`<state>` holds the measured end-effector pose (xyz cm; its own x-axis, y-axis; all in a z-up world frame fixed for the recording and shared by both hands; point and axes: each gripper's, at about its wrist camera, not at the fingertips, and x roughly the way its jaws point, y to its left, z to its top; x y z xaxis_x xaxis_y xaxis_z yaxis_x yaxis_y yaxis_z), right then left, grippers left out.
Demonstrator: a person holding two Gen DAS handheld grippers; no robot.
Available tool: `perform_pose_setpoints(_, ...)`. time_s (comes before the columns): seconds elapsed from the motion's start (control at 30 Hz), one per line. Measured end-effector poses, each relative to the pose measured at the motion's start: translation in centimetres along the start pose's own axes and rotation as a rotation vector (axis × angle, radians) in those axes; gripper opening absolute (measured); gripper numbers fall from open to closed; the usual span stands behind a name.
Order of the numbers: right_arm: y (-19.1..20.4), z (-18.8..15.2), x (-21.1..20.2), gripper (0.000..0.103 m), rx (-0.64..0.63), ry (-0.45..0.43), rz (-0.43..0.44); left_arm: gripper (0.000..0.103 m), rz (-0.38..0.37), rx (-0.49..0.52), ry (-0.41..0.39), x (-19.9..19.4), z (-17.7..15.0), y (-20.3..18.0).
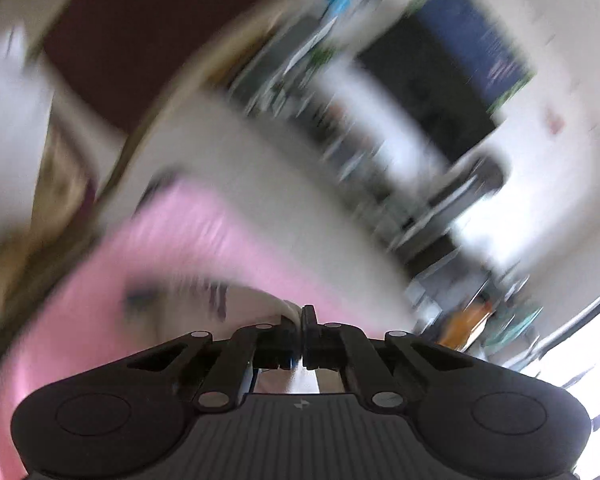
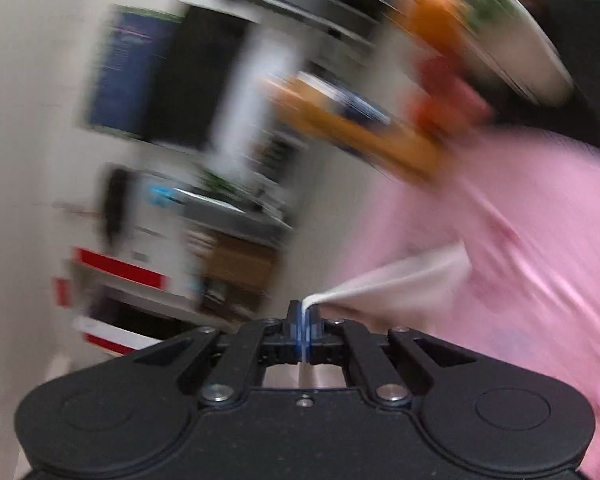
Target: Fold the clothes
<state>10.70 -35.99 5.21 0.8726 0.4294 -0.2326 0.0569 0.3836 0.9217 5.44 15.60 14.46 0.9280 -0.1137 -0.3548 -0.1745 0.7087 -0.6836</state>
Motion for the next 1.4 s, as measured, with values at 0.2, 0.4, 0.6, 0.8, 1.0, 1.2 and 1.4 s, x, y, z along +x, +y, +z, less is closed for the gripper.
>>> perform_pose_setpoints(0.2, 10.2, 0.8, -12.2, 0.001, -0.267, -0.268, 0.263, 0.0, -0.177, -0.056, -0.251, -12.8, 5.2, -1.8)
perform_pose_setpoints(0.4, 16.2, -1.3, -19.8, 0.001, -0.417, -0.361, 0.376, 0.0, -0.247, 0.0, -0.366, -19.7, 5.9, -5.2)
perform_pose_setpoints(0.6, 17.5, -1.0, -16.5, 0.001, -0.461, -0.293, 0.24, 0.0, -0.155, 0.05, -0.316, -16.3, 6.2, -5.9)
perform_pose_setpoints(0.8, 15.5, 0.5, -3.4, 0.002, -0.423, -0.142, -0.053, 0.0, 0.086, 0.03, -0.108, -4.0, 8.2, -4.2)
perform_pose_setpoints(1.0, 20.3, 1.0, -3.9, 0.001, -0.54, -0.255, 0.044, 0.0, -0.028, 0.071, -0.231, -5.9, 11.1, -6.8)
perform_pose_setpoints(1.2, 16.9, -0.6, -7.0, 0.002, -0.611, -0.255, 0.078, 0.0, -0.059, 0.16, -0.256, -8.5, 7.8, -5.8)
perform_pose_setpoints(1.4, 1.9, -6.3, -1.7, 0.002, -0.518, -0.025, -0.184, 0.0, 0.217, 0.128, 0.03, -1.0, -3.0, 4.7)
